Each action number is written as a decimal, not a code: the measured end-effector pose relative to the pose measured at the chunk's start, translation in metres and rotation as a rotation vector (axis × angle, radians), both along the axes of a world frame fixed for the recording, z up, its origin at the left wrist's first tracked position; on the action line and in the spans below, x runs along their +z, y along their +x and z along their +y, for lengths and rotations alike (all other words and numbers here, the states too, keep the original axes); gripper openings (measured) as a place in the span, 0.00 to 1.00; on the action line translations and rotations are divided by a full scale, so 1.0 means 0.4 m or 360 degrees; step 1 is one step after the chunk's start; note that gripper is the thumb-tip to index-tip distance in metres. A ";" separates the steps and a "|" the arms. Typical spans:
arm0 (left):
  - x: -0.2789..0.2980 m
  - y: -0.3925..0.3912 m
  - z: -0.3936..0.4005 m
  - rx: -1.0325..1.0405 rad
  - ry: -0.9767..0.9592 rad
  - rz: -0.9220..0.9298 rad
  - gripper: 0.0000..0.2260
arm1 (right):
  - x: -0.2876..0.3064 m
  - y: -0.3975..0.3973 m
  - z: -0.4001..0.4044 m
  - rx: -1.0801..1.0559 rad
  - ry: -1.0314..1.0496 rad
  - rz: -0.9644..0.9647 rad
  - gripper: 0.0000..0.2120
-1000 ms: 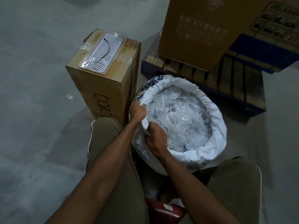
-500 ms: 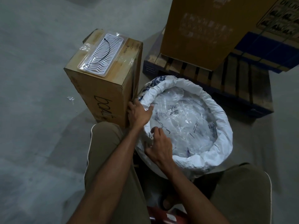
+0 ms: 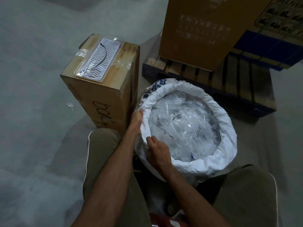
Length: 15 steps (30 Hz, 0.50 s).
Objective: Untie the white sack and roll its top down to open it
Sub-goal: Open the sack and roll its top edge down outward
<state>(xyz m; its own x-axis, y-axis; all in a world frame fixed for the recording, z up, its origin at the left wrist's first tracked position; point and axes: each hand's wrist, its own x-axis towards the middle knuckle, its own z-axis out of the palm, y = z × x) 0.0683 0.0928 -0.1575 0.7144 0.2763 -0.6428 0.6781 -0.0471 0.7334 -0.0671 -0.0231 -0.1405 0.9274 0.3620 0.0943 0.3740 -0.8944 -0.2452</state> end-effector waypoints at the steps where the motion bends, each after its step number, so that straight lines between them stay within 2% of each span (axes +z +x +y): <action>1: 0.002 0.008 -0.002 -0.0040 0.0223 -0.0018 0.26 | 0.008 0.007 -0.006 -0.0005 0.0062 0.0061 0.13; 2: 0.010 0.007 -0.006 -0.0026 0.0300 -0.0073 0.30 | 0.012 0.017 -0.015 -0.0039 0.0124 0.0027 0.12; 4: 0.040 -0.002 -0.020 -0.0096 0.0689 -0.0238 0.35 | 0.023 0.046 -0.028 -0.0144 0.0260 0.0037 0.13; 6: 0.052 -0.014 -0.031 -0.0246 0.1265 -0.0474 0.33 | 0.039 0.078 -0.039 -0.0197 0.0345 0.0030 0.12; 8: 0.063 0.008 -0.030 -0.0420 0.1578 -0.0750 0.29 | 0.052 0.109 -0.050 -0.0201 0.0376 -0.0030 0.07; 10: 0.075 0.048 -0.027 -0.0681 0.1551 -0.1017 0.20 | 0.060 0.153 -0.067 -0.0212 0.0359 -0.0074 0.03; 12: 0.074 0.090 -0.026 -0.0991 0.1446 -0.1213 0.15 | 0.071 0.212 -0.089 -0.0279 0.0312 -0.0106 0.03; 15: 0.060 0.138 -0.035 -0.1396 0.1280 -0.1191 0.14 | 0.082 0.317 -0.148 -0.0449 0.0268 -0.0131 0.05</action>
